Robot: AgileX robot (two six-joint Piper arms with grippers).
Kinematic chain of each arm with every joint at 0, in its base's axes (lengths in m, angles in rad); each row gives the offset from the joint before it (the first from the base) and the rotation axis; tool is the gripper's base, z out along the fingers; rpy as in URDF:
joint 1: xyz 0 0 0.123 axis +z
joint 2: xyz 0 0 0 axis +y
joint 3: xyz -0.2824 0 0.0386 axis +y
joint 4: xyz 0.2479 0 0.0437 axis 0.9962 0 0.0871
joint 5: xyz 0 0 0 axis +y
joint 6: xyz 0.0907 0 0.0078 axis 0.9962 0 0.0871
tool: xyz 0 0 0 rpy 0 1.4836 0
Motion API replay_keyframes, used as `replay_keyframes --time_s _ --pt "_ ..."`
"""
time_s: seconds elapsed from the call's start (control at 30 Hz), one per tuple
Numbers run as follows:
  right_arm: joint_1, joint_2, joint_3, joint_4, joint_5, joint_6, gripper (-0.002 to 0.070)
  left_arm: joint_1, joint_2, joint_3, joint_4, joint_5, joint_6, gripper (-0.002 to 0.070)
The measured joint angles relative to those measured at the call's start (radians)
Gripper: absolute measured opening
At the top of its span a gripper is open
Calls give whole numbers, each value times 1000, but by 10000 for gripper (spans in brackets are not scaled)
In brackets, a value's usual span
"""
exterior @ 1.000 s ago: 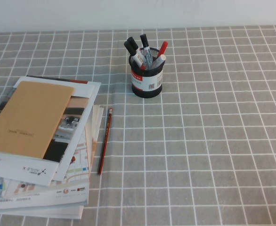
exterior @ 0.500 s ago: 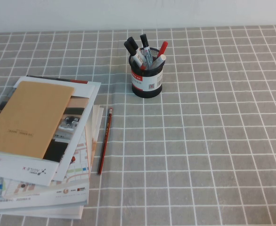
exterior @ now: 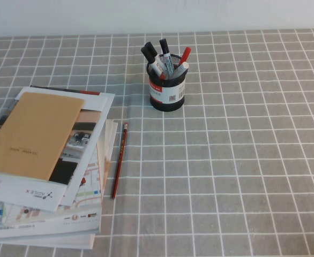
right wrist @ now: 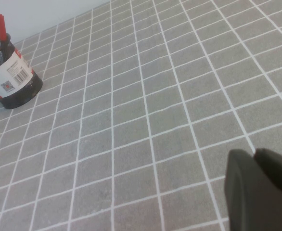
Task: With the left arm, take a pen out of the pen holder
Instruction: 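Take a marker out of the pen holder and lay it on the table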
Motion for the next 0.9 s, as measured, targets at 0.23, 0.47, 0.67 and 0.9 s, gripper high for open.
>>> replay_keyframes --time_s 0.23,0.47,0.67,0.9 --pt "0 0 0 0 0 0 -13 0 0 0 -313 -239 -99 -3" --pt "0 0 0 0 0 0 -13 0 0 0 -379 -417 -112 -3" --pt "0 0 0 0 0 0 -13 0 0 0 -395 -428 -239 -3" --pt "0 0 0 0 0 0 -13 2 135 -192 -248 -39 -157 -3"
